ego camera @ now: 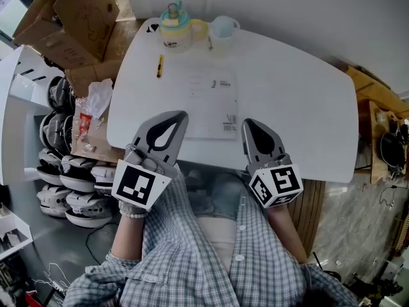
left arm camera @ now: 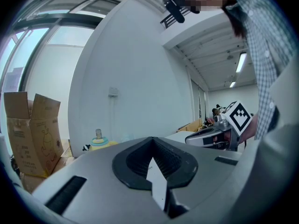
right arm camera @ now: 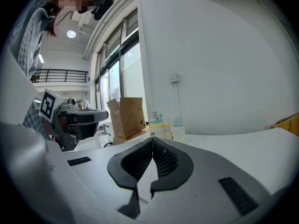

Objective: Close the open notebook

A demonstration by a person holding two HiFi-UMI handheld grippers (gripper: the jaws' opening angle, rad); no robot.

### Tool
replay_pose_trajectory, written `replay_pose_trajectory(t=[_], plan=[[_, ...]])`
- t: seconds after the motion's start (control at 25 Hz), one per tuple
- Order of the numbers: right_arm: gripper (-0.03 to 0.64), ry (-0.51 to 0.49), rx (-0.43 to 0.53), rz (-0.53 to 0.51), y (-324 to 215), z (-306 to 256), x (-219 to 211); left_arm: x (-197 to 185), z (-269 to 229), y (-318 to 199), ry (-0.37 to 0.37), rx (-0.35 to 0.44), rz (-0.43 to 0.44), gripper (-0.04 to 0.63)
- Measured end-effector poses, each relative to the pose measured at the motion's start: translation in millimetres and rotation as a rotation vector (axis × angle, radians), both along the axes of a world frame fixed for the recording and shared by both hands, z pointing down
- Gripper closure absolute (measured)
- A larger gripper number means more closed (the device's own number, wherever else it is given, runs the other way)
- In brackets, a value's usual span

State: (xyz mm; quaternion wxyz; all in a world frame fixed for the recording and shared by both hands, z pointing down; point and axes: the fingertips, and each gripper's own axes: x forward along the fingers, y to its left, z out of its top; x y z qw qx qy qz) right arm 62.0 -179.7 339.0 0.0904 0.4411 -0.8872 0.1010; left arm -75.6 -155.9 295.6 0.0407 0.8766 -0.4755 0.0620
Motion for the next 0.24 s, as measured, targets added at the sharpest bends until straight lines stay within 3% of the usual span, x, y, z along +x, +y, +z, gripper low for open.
replay_pose_trajectory(t=[0.24], plan=[[0.597, 0.009, 0.0, -0.008, 1.2, 1.8, -1.0, -0.6, 0.1, 0.7, 0.0, 0.001, -0.003, 0.589]])
